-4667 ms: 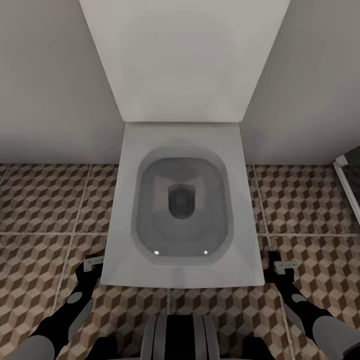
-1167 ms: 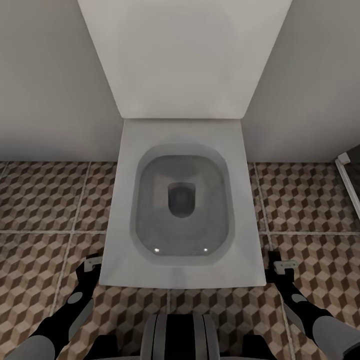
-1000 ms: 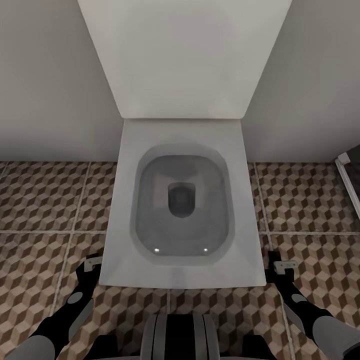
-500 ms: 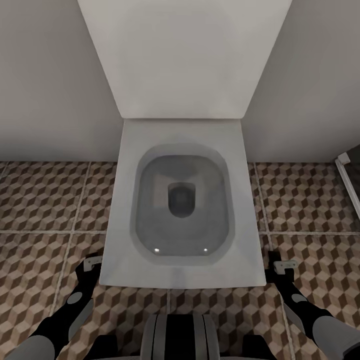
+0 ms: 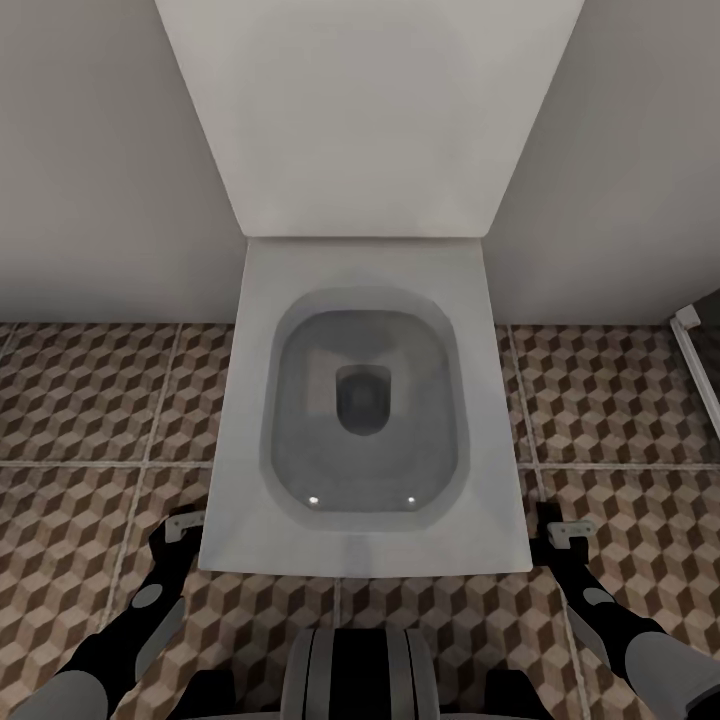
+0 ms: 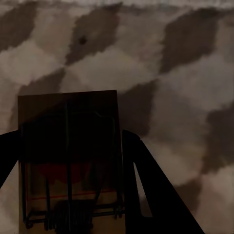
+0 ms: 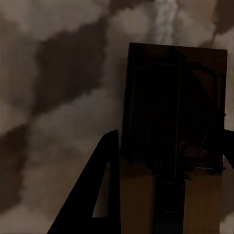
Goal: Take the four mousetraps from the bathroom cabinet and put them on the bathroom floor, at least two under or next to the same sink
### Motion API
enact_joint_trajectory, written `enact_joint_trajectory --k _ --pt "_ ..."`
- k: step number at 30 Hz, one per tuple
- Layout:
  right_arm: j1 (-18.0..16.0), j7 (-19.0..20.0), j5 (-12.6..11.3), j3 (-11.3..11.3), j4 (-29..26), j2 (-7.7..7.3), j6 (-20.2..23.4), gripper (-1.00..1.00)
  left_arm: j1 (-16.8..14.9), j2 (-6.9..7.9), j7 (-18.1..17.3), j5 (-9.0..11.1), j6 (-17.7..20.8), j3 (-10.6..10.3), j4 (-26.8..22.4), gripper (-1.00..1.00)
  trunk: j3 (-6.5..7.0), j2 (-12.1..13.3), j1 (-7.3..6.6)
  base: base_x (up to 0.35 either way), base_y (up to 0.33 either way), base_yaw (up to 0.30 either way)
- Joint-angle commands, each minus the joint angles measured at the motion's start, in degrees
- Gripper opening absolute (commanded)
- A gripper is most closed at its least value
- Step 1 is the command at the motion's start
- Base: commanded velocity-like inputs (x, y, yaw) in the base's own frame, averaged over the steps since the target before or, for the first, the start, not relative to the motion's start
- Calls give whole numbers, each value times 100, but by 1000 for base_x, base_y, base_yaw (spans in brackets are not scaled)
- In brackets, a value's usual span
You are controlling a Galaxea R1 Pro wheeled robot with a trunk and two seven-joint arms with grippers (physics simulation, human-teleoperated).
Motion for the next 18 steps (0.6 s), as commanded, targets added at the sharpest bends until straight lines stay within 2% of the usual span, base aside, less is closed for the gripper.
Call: enact_joint_trajectory --k 1,18 --pt "-2 10 -48 45 0 -2 -15 -100 -3 11 64 20 -20 -48 0 -100 -3 -1 -1 0 0 0" --pt "-2 9 -40 53 -24 -2 -18 -100 -3 12 57 33 -20 -33 22 -100 -3 -1 -1 0 0 0"
